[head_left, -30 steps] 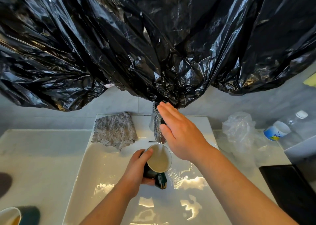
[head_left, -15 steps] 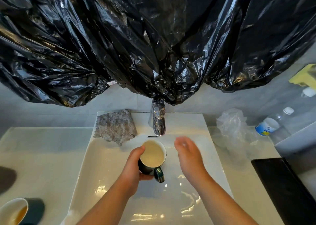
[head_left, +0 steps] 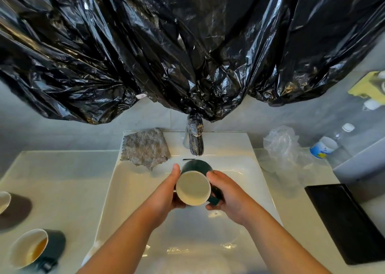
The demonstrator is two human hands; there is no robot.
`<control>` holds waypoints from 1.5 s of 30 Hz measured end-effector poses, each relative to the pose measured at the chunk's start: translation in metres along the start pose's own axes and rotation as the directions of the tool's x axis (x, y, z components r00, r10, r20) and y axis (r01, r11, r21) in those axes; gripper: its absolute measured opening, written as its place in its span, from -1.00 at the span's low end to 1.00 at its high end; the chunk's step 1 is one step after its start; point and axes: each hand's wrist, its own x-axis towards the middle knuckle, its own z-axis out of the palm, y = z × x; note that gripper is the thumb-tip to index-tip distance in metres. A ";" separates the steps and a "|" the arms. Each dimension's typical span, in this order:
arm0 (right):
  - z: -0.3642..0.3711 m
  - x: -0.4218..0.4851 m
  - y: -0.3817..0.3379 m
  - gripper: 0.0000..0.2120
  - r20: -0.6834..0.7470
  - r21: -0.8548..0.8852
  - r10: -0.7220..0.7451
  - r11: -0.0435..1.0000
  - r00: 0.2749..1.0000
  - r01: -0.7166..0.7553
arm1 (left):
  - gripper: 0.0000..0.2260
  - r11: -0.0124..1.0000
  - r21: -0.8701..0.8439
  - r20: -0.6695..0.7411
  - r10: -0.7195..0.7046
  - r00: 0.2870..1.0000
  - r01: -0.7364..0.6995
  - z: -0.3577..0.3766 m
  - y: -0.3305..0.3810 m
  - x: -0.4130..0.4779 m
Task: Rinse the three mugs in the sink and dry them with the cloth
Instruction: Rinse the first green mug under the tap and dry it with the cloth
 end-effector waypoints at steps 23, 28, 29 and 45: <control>0.005 -0.020 -0.041 -0.28 0.106 -0.557 -0.407 0.732 0.907 0.393 | -0.34 0.954 0.112 0.121 0.264 0.957 -0.277 -0.026 0.040 -0.012; 0.004 -0.030 -0.054 -0.16 0.175 -0.656 -0.481 0.594 0.859 0.466 | -0.21 0.929 0.197 0.123 0.294 0.948 -0.314 -0.031 0.048 -0.017; 0.004 -0.032 -0.057 -0.17 0.189 -0.661 -0.497 0.574 0.847 0.484 | -0.21 0.920 0.206 0.137 0.311 0.940 -0.334 -0.031 0.050 -0.018; 0.004 -0.041 -0.073 -0.09 0.216 -0.733 -0.712 0.334 0.668 0.593 | -0.17 0.731 0.304 0.202 0.577 0.791 -0.611 -0.025 0.081 -0.028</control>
